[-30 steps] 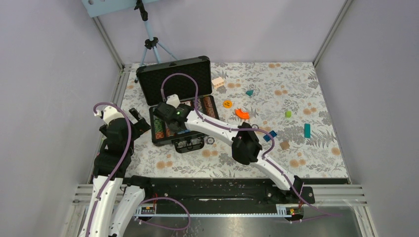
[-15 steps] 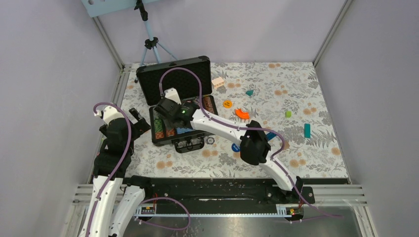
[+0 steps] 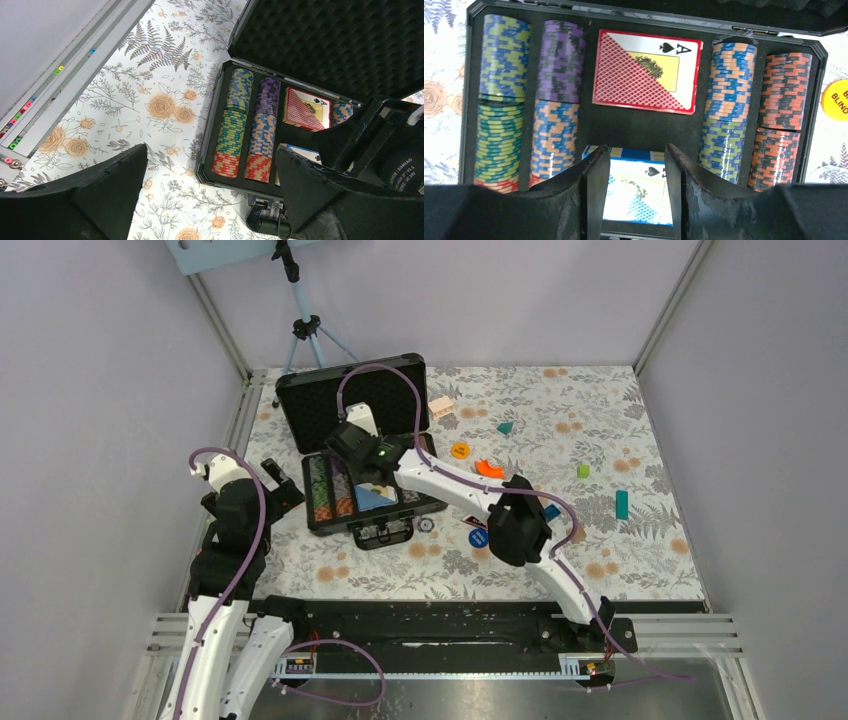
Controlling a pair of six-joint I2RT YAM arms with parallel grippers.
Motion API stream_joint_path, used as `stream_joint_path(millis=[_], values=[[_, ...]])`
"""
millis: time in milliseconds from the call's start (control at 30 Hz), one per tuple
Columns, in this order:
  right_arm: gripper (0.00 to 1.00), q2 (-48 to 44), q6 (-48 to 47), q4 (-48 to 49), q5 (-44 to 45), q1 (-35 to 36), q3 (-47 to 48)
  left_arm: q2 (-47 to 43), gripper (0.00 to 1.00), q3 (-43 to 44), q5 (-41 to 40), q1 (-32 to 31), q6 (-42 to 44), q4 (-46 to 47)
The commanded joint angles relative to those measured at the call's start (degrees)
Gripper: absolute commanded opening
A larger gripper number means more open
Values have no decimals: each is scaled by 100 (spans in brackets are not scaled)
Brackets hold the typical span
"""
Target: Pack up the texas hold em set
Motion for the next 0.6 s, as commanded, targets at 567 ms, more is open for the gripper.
stream_joint_path(millis=[567], values=[[45, -308, 1003, 658, -848, -164, -1987, -65, 99, 159, 43, -31, 65, 225]])
